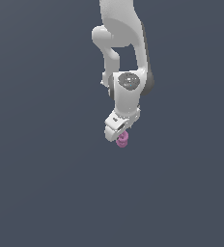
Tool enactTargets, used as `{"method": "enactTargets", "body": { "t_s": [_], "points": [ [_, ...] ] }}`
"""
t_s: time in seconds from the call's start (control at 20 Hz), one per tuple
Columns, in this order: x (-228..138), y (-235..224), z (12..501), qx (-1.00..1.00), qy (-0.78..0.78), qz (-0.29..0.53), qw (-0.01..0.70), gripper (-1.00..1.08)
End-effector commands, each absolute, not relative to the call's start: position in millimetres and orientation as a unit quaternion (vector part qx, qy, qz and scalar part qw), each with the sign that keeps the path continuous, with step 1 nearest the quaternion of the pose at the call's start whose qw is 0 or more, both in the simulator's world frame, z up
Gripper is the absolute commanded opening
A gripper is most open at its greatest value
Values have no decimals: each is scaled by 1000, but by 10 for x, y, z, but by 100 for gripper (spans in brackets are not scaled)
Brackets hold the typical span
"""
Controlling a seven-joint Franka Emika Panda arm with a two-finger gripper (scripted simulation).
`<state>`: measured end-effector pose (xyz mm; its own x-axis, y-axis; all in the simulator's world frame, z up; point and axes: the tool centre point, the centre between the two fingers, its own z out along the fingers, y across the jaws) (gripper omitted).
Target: Pick up the object and move it to a goal position.
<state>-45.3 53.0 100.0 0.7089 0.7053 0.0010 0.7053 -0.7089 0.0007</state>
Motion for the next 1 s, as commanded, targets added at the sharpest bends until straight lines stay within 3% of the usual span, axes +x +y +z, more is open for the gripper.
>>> {"method": "enactTargets", "body": {
  "t_s": [0.0, 0.95],
  "points": [
    [-471, 538, 979, 920, 391, 0, 0, 100],
    [-485, 542, 493, 919, 395, 0, 0, 100]
  ]
}}
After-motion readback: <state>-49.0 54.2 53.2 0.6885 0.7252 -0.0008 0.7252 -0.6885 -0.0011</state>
